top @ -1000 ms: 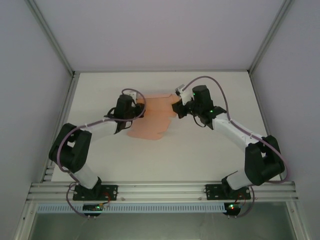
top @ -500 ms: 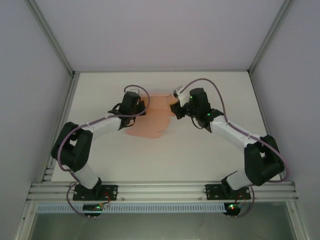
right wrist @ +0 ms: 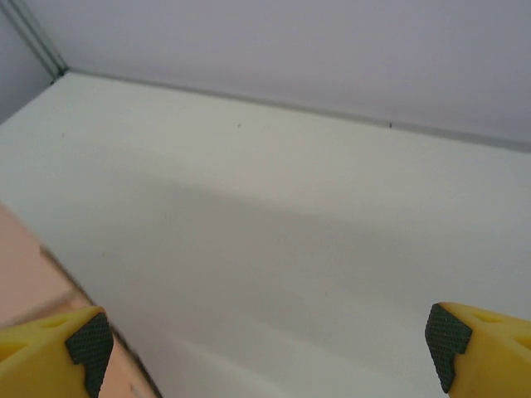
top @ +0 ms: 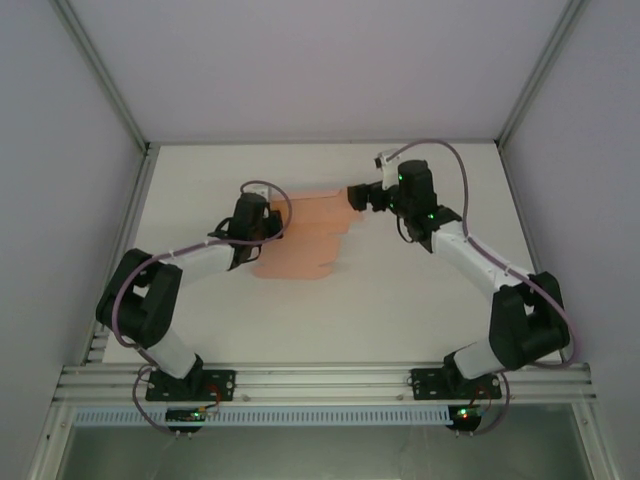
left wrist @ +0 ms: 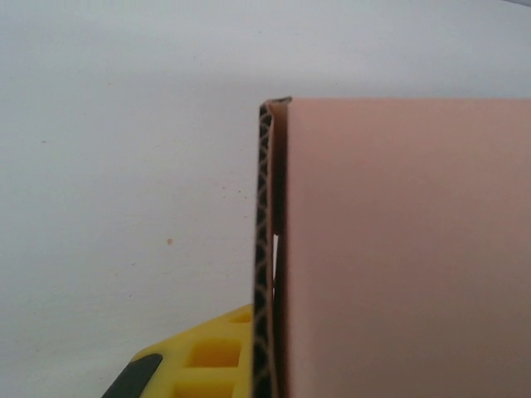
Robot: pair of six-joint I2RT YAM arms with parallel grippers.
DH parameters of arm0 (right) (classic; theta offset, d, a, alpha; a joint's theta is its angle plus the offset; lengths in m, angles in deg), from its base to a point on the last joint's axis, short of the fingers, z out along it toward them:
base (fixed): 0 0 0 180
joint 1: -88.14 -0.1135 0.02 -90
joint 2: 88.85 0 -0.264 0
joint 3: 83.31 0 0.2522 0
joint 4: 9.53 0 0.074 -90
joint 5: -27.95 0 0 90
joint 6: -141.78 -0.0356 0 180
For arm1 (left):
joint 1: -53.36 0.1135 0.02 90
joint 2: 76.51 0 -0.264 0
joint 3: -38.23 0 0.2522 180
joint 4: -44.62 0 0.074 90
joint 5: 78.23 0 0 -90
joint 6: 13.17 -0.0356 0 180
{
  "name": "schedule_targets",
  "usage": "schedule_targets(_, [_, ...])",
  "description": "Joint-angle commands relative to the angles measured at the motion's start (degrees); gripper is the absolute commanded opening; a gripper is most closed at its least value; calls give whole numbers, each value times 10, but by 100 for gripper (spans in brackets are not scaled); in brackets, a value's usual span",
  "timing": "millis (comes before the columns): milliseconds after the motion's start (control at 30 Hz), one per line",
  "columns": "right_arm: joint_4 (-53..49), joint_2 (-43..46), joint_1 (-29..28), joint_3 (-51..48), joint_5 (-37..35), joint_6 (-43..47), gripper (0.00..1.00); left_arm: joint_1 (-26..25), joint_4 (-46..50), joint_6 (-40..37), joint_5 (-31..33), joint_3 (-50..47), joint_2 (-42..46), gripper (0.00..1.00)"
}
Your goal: Assemble paper box
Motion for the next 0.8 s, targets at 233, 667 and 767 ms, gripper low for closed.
schedule_targets(233, [-17, -88, -37, 56, -46, 0, 99, -8, -5, 21, -34, 22, 17, 0])
schedule_targets(667, [147, -111, -141, -19, -277, 170, 99, 0, 84, 94, -93, 88, -14, 0])
schedule_targets(767, [216, -122, -157, -36, -312, 167, 99, 0, 75, 104, -113, 88, -14, 0])
